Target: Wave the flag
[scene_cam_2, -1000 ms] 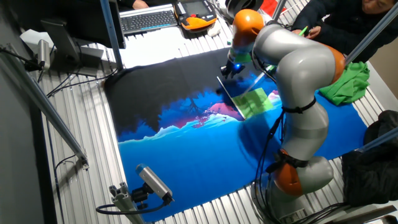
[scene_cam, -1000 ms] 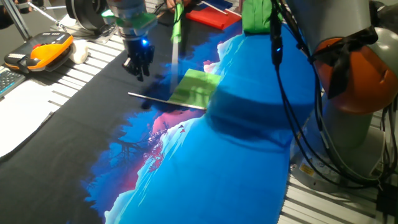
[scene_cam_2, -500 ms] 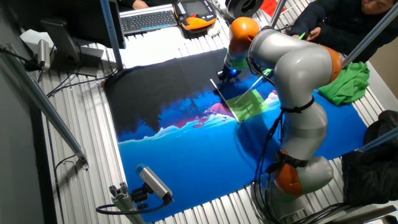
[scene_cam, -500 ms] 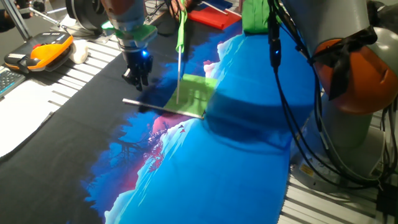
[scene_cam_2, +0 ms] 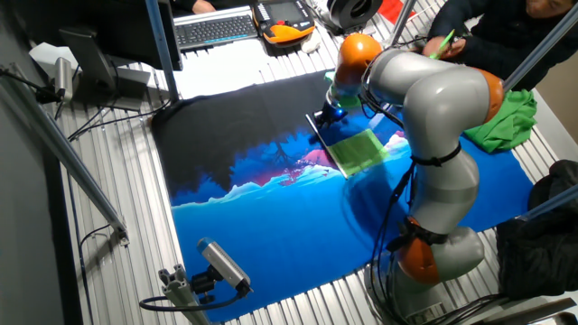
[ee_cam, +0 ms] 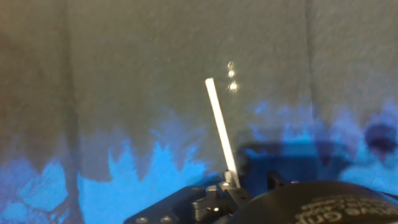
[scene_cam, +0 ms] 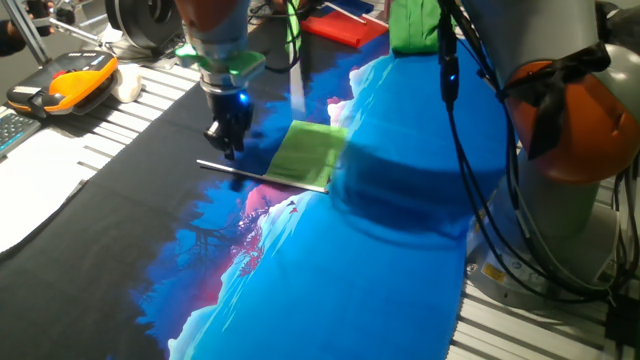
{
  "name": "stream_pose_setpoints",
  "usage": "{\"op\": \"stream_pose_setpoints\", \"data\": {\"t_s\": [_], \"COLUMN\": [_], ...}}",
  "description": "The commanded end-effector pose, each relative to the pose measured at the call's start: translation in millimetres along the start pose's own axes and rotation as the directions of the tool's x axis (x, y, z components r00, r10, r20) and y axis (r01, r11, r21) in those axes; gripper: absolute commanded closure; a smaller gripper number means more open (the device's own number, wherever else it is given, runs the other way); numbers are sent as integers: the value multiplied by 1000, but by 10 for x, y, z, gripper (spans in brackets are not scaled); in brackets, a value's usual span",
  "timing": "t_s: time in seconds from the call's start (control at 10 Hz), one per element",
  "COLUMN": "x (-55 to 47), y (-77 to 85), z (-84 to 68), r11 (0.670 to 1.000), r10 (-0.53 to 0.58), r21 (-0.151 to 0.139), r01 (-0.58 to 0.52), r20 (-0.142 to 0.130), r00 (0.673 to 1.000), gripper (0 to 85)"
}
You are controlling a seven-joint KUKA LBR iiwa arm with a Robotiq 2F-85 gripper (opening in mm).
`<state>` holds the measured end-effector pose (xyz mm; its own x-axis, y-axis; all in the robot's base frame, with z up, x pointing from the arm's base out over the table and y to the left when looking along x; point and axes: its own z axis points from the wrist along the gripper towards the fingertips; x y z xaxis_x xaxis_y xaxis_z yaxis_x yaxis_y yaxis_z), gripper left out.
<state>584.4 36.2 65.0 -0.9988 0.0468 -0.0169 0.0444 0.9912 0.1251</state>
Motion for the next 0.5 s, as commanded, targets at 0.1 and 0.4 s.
{"op": "stream_pose_setpoints", "data": {"t_s": [0.1, 0.4], "x": [96, 149], "y": [41, 32], "z": [39, 187], "r11": [1000, 999], "r10": [-4, -29], "r21": [16, 30], "r01": [4, 28], "r20": [5, 39], "r00": [1000, 999], "gripper": [510, 510]}}
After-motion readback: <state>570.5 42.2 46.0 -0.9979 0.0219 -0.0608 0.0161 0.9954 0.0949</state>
